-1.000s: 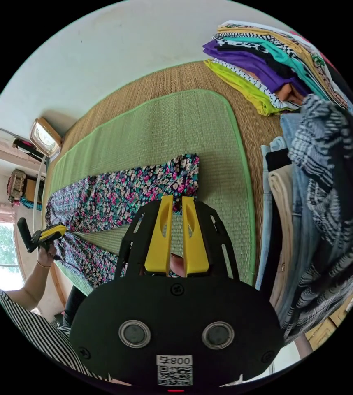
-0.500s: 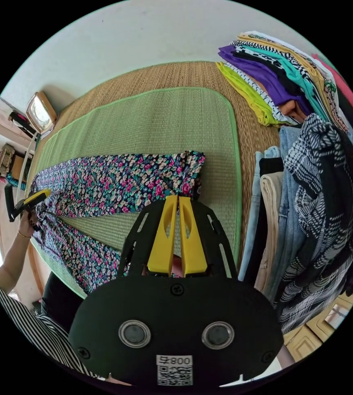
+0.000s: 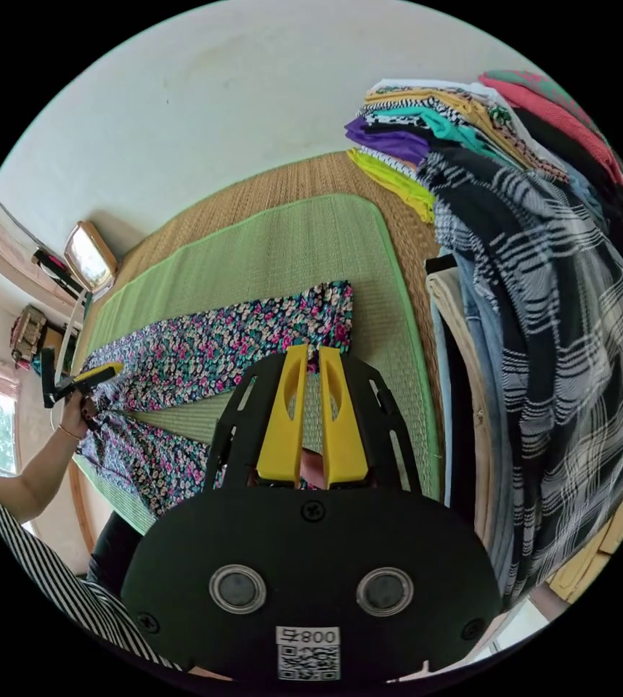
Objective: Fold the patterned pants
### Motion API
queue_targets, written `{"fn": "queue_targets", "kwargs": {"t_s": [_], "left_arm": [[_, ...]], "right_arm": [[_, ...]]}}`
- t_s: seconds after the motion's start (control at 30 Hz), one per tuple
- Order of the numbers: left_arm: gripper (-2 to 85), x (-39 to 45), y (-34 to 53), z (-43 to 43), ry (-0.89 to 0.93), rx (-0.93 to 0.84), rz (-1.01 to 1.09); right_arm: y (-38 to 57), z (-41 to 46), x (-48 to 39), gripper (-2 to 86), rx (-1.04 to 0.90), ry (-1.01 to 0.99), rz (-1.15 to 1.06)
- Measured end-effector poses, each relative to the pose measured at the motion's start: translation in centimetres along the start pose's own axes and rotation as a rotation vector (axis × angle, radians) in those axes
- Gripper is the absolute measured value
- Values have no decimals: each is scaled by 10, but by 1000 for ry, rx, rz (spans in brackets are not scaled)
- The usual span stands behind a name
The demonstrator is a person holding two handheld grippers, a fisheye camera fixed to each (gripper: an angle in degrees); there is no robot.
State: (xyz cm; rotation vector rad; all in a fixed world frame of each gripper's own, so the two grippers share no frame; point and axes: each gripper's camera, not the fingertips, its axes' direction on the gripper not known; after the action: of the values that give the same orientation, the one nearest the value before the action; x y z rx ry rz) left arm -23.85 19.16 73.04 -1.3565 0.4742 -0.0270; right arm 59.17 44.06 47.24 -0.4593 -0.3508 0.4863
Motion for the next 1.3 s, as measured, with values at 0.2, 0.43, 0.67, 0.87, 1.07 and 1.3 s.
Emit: {"fn": "queue_targets", "kwargs": {"t_s": [0.2,0.43,0.67,0.87,1.07,1.3], "left_arm": [[1,4,-17,21,-45,-67,56],[1,-28,-31,18,-31,-52,-69],[2,-11,-5,-2,17,27,7],[2,4,34,10,23,-90,46],[1,0,57,14,98,-118,30],[1,-7,73,-3,114,-31,17]], "right_arm": [[-10,32,-10,0,-118,84,-36],[-33,36,-17,-3,-345,173,-145],[-30,25,-33,-2,-296,177,-145],[-49,43,-68,-4,-212,143,-173],[-81,80,-66,-5,-311,228,-193],[-106,88,-77,-5,-328,295,-239]]}}
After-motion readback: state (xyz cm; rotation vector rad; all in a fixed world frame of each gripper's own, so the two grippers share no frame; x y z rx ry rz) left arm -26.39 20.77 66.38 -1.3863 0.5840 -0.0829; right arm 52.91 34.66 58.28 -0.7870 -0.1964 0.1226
